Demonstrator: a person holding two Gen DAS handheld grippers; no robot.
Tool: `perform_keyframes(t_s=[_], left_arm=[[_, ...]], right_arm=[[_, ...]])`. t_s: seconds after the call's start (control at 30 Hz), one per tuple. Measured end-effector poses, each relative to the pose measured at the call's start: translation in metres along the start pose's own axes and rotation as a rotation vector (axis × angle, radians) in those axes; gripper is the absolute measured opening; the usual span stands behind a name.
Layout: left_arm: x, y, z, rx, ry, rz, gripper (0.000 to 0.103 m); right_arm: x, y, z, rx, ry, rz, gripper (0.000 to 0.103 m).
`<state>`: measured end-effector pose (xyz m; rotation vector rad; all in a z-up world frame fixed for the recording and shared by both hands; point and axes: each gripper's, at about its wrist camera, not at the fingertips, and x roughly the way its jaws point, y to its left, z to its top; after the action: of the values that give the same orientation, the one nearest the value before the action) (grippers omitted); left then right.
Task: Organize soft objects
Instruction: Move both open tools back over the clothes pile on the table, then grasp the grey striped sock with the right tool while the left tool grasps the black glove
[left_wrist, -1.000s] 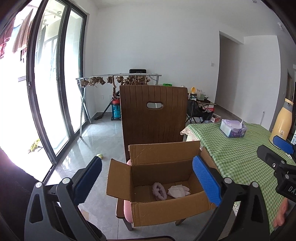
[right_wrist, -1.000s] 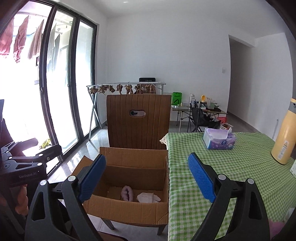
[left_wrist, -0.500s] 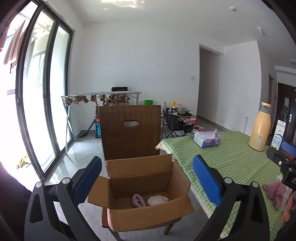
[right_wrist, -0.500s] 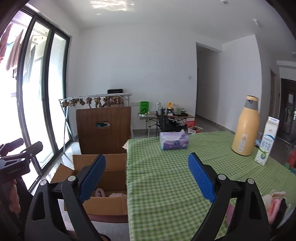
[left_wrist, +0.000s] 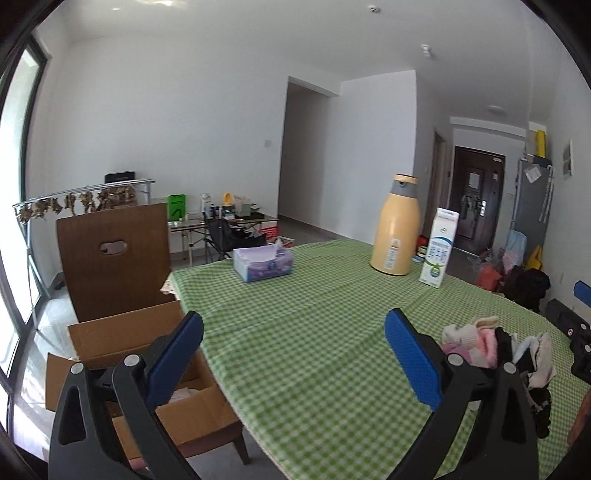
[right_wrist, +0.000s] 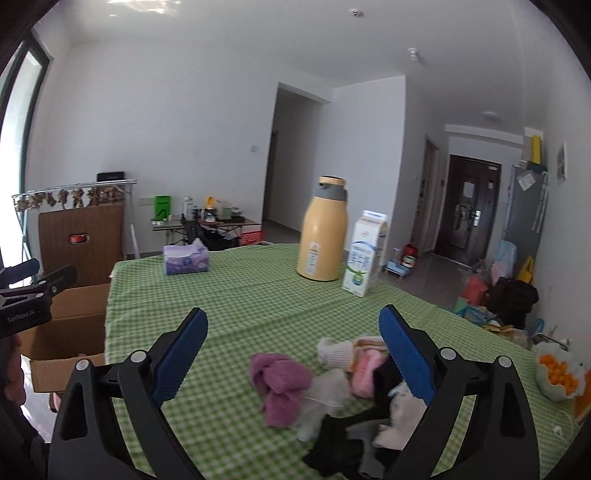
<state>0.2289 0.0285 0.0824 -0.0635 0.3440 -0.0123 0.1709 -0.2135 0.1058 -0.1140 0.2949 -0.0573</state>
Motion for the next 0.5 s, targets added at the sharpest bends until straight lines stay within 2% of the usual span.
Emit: perform_keyframes(t_s=[0.07, 0.13, 0.23, 0.3, 0.43, 0.5], left_arm=[[0.005, -0.022, -0.003, 0.024, 0.0, -0.047, 0.095], [0.01, -0.043, -0.007, 0.05, 0.005, -0.092, 0.095], [0.017, -0.068, -0.014, 0.077, 0.034, -0.149, 0.095], [0.021, -0.079, -0.018, 0.082, 0.045, -0.181, 0.095], [0.032, -0.094, -0.026, 0.1, 0.082, -0.213, 0.095], [0.036, -0.097, -0.03, 0.102, 0.093, -0.215, 0.095]], right_arm=[[-0.011, -0.023, -0.007, 0.014, 0.003, -0.067, 0.09], [-0.02, -0.044, -0.013, 0.029, 0.024, -0.131, 0.095], [-0.028, -0.076, -0.024, 0.058, 0.09, -0.233, 0.095], [-0.036, -0.093, -0.031, 0.083, 0.103, -0.286, 0.095], [-0.031, -0.112, -0.042, 0.147, 0.161, -0.345, 0.095], [-0.023, -0.115, -0.046, 0.152, 0.203, -0.334, 0.095]])
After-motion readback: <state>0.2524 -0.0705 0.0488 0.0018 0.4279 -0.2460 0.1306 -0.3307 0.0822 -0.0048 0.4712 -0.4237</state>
